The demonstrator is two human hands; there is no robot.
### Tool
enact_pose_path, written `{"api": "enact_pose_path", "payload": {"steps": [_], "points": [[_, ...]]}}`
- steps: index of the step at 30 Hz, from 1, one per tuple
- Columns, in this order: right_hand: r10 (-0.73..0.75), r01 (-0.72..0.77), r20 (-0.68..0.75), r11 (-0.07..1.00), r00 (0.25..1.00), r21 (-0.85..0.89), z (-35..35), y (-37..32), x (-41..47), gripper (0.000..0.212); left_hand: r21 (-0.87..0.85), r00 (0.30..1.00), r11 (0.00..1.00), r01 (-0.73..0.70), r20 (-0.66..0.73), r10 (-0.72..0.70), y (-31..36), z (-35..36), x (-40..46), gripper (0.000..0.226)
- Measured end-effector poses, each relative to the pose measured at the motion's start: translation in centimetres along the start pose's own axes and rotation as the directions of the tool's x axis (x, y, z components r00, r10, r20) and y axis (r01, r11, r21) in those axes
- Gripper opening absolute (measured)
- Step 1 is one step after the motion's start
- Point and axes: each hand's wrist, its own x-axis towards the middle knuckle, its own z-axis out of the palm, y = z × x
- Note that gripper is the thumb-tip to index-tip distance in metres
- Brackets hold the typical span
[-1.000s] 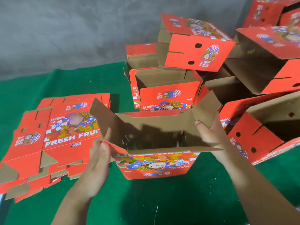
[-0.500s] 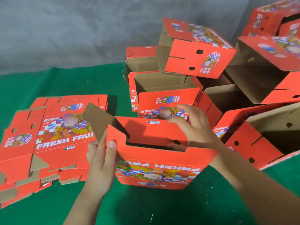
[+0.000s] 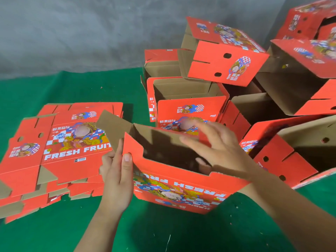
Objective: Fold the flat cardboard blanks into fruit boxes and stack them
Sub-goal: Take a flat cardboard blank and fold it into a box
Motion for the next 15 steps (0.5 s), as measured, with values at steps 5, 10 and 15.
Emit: {"api": "enact_pose_path", "payload": {"steps": [5,10,15], "points": [[0.186,-0.188,0.046,0.981,0.981,0.048,-0.1,0.9,0.5,0.091,0.002,0.997,0.999,-0.034,-0.07,0.034,0.3,-0.2,-0.8,0.066],[0.216,-0.241,0.113,0.916,0.97,0.322,0.7,1.6,0.0,0.107,0.108,0.993,0.991,-0.085,-0.072,0.093,0.0,-0.9,-0.9,0.061],[0.295,-0.279,0.062,0.785,0.953,0.554,0.7,3.1,0.0,0.099,0.264,0.982,0.953,-0.149,-0.073,0.174,0.1,-1.3,-0.8,0.044]]}}
